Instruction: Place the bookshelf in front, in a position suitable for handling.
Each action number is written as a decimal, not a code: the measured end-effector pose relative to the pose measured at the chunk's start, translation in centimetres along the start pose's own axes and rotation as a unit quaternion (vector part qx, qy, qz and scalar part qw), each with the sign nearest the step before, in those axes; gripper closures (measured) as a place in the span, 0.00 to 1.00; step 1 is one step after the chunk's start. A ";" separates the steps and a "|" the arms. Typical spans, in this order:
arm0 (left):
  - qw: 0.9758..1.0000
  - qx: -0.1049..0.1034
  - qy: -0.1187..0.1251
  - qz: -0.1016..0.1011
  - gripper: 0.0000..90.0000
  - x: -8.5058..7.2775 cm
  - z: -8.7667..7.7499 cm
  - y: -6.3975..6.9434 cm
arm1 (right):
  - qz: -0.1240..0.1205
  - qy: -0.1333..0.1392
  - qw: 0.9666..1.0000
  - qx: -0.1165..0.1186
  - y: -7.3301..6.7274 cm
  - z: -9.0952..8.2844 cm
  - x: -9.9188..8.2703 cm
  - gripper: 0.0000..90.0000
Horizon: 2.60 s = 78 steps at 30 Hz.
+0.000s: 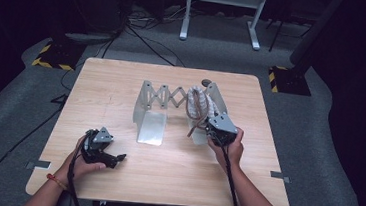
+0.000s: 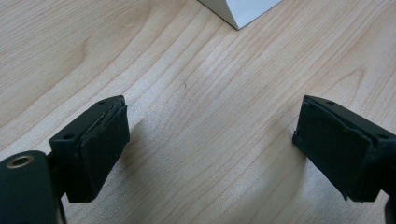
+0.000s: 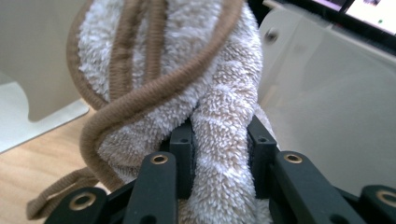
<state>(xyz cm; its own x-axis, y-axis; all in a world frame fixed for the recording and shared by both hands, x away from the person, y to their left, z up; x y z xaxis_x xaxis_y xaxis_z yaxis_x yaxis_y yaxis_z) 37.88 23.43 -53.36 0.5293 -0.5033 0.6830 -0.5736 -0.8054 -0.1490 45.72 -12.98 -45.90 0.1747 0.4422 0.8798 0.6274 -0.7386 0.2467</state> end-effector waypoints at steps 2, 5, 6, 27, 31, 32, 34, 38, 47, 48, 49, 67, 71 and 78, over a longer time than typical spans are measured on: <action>1.000 0.000 0.000 0.000 0.12 0.0 0.0 0.0 | 0.009 -0.008 1.000 0.008 -0.2 0.4 -0.6 0.78; 1.000 0.000 -0.001 0.000 0.12 0.0 0.0 0.0 | 0.019 -0.029 0.999 0.020 -0.4 1.3 -1.6 0.78; 1.000 0.000 0.000 0.000 0.12 0.0 0.0 0.0 | 0.023 -0.035 0.999 0.023 -0.5 1.5 -1.8 0.78; 1.000 -0.001 0.000 0.003 0.12 0.0 0.0 0.0 | 0.049 -0.036 0.997 0.051 -0.4 -0.2 -1.5 0.78; 1.000 -0.001 0.000 0.003 0.12 0.0 0.0 0.0 | 0.034 0.025 0.999 0.016 0.3 -2.6 1.1 0.78; 1.000 -0.001 0.000 0.003 0.12 0.0 0.0 0.0 | 0.030 0.038 0.999 0.007 0.4 -3.1 1.7 0.78; 1.000 -0.001 0.000 0.003 0.12 0.0 0.0 0.0 | 0.019 0.054 0.998 -0.009 0.6 -3.6 2.7 0.79; 1.000 -0.001 0.000 0.003 0.12 0.0 0.0 0.0 | -0.013 0.041 0.999 -0.028 0.4 -3.0 3.1 0.79; 1.000 -0.002 0.000 0.004 0.12 0.0 -0.1 0.0 | -0.019 -0.013 0.999 -0.029 -0.1 0.2 -0.3 0.79; 1.000 -0.002 0.000 0.002 0.12 -0.1 -0.1 0.1 | -0.018 -0.018 0.999 -0.025 -0.2 0.5 -0.7 0.79; 1.000 -0.002 0.000 0.002 0.12 -0.1 -0.1 0.1 | -0.014 -0.025 0.999 -0.022 -0.2 0.7 -1.0 0.79; 1.000 -0.003 0.001 0.003 0.12 -0.1 -0.1 0.1 | 0.035 -0.054 0.998 0.028 -0.9 1.7 -2.9 0.79; 1.000 -0.003 0.001 0.003 0.12 -0.1 -0.1 0.1 | 0.040 -0.010 0.999 0.013 0.3 -0.2 -1.0 0.79; 1.000 -0.003 0.000 0.004 0.12 0.0 -0.1 0.1 | 0.019 0.061 0.998 -0.013 1.3 -3.2 2.9 0.79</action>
<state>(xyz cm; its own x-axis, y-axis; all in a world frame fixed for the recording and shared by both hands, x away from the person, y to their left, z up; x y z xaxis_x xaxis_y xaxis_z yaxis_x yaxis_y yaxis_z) 37.77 23.38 -53.36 0.5243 -0.5099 0.6820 -0.5822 -0.7991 -0.1498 44.58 -14.27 -41.74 0.1039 0.3495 0.9312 0.6017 -0.7676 0.2210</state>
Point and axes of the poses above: each handheld gripper's, and its own axes: z roughly forward along the jaws, x roughly out of its top, y roughly to its right, the point moved 4 cm from there along z, roughly forward along the jaws, and after that the axes turned 13 degrees about x, right-handed, at the moved point
